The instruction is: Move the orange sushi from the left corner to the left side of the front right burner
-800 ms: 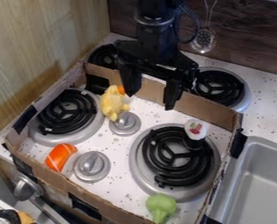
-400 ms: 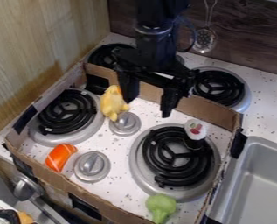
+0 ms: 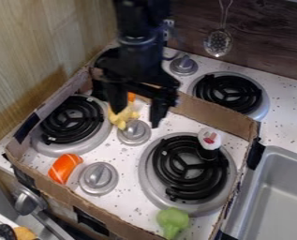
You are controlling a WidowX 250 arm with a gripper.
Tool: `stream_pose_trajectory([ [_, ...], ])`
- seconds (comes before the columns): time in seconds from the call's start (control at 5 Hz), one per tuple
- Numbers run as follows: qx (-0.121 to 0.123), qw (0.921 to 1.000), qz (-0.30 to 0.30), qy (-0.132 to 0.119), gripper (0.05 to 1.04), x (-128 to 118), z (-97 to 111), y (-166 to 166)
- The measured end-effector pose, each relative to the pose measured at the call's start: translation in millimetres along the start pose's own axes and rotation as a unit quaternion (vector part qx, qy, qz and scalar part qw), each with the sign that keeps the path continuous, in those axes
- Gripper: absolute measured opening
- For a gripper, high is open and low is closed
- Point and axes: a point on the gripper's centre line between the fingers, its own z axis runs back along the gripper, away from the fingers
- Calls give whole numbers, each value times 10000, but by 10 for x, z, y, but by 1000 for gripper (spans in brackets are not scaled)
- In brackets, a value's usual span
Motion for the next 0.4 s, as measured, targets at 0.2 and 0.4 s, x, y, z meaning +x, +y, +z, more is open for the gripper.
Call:
stream_pose_trajectory([
  [0.2,73,9998,129,-150,998,-120,-23,234],
  [0.4,139,9995,234,-174,998,-238,-60,388],
])
